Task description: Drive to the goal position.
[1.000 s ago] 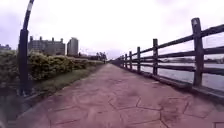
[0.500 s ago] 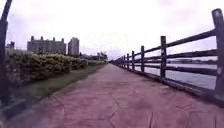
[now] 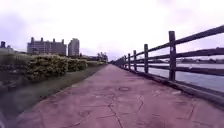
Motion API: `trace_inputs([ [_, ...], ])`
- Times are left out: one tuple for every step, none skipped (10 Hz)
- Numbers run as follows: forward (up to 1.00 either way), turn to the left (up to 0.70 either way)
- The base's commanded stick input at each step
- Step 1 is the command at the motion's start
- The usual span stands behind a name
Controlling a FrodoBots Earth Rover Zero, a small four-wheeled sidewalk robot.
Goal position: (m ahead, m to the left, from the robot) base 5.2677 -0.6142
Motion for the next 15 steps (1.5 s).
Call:
trace_inputs([
  [1.00,0.00],
  [1.00,0.00],
  [1.00,0.00],
  [1.00,0.00],
  [1.00,0.00],
  [1.00,0.00],
  [1.00,0.00],
  [1.00,0.00],
  [1.00,0.00],
  [1.00,0.00],
  [1.00,0.00],
  [1.00,0.00],
  [1.00,0.00],
  [1.00,0.00],
  [1.00,0.00],
])
